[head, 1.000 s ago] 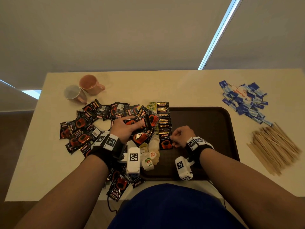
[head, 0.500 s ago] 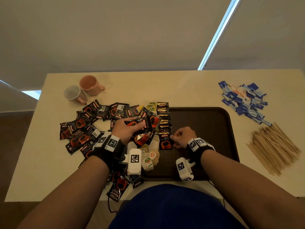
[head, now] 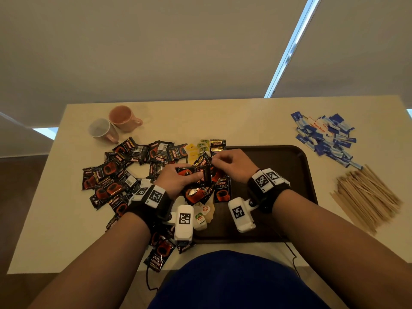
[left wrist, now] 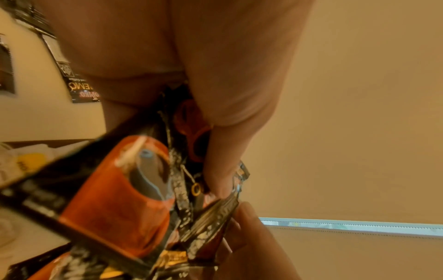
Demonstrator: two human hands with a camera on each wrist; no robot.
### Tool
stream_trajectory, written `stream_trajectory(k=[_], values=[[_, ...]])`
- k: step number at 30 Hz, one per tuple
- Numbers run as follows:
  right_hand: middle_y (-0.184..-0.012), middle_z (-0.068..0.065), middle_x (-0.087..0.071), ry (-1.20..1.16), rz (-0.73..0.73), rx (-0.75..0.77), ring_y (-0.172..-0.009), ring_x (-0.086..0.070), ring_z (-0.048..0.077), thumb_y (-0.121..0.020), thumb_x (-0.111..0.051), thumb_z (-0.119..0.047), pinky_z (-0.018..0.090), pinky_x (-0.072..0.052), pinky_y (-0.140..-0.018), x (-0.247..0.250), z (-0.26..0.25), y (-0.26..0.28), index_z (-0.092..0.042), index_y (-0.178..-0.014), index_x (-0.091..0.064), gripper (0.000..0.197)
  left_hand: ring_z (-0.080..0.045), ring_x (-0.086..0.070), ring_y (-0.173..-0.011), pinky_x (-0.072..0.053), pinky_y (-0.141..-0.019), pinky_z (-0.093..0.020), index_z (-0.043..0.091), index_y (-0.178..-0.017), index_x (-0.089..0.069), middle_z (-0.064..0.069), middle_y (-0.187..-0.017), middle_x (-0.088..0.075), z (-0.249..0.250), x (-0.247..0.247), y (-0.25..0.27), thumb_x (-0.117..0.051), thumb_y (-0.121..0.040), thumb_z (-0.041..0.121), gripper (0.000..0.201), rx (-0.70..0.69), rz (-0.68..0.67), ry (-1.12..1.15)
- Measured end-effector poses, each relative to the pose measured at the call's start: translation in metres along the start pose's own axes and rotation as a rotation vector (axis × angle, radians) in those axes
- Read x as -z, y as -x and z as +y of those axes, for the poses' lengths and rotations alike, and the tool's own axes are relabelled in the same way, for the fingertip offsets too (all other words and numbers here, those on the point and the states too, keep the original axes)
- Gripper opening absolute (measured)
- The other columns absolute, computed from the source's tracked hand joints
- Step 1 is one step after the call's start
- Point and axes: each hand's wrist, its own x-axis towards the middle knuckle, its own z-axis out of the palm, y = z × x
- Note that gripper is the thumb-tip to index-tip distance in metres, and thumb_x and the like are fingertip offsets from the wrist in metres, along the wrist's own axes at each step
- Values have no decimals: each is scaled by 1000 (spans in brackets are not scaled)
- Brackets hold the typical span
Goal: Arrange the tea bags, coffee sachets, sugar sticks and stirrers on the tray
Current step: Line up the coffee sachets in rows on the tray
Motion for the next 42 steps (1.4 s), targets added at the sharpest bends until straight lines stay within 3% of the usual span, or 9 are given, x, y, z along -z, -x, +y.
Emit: stream_trajectory(k=[3, 6, 10, 13, 16, 23, 30, 39, 42], values=[[-89, 9, -72, -75, -31, -5, -80, -69, 16, -94, -65, -14, 27, -57, -76, -1, 5, 5, -11, -91, -71, 8, -22, -70, -95, -59, -76, -32, 22, -105, -67, -10, -110, -69, -6, 0, 4, -86, -75, 21, 35, -12, -11, -13], [-96, 13, -73, -250, 134, -163, -93, -71, 26, -91, -68, -13, 37, -58, -86, -4, 25, 10, -15, -89, -70, 4, -12, -67, -85, -55, -61, -19, 19, -104, -67, 0, -97, -67, -10, 2, 6, -82, -80, 17, 28, -41, 53, 7], [-106, 13, -72, -345, 297, -352, -99, -70, 26, -89, -70, -9, 42, -58, -88, -1, 59, 23, -16, -101, -66, 14, -27, -70, -99, -58, -90, -48, 28, -94, -69, -9, -110, -71, -17, 10, 4, -86, -75, 23, 27, 15, 137, 58], [-104, 7, -72, -228, 254, -458, -94, -69, 19, -88, -71, -11, 38, -57, -88, -4, 81, 38, -23, -96, -63, 16, -29, -70, -101, -56, -94, -51, 28, -92, -68, -9, -110, -71, -19, 13, 8, -86, -75, 23, 25, 20, 134, 47], [-99, 6, -71, -207, 238, -523, -85, -68, 15, -88, -72, -12, 27, -56, -72, -13, 91, 46, -22, -88, -63, 13, -30, -70, -101, -57, -92, -50, 28, -92, -67, -10, -111, -70, -24, 14, 10, -86, -75, 20, 26, 31, 152, 69], [-91, 4, -67, -130, 178, -524, -75, -64, 13, -86, -75, -15, 20, -48, -58, -32, 95, 44, -14, -104, -66, 20, -30, -71, -99, -57, -91, -52, 23, -93, -70, -12, -107, -72, -31, 19, 15, -85, -76, 19, 23, 53, 143, 61], [-90, -2, -65, -92, 224, -516, -78, -60, 8, -84, -77, -18, 19, -45, -61, -39, 96, 40, -19, -103, -67, 21, -30, -72, -98, -58, -89, -52, 18, -105, -72, -11, -109, -73, -33, 19, 16, -86, -75, 23, 33, 65, 131, 58], [-81, 4, -72, -47, 237, -558, -72, -72, 18, -80, -80, -12, 23, -55, -59, -42, 95, 36, -15, -92, -65, 20, -31, -71, -98, -58, -90, -51, 26, -90, -68, -11, -107, -71, -33, 16, 17, -84, -78, 17, 22, 58, 128, 94], [-79, 5, -73, -12, 252, -537, -70, -72, 19, -79, -80, -12, 23, -56, -58, -43, 94, 35, -13, -88, -65, 17, -31, -71, -100, -57, -90, -52, 25, -93, -69, -12, -110, -71, -34, 17, 18, -85, -76, 19, 24, 60, 132, 95]])
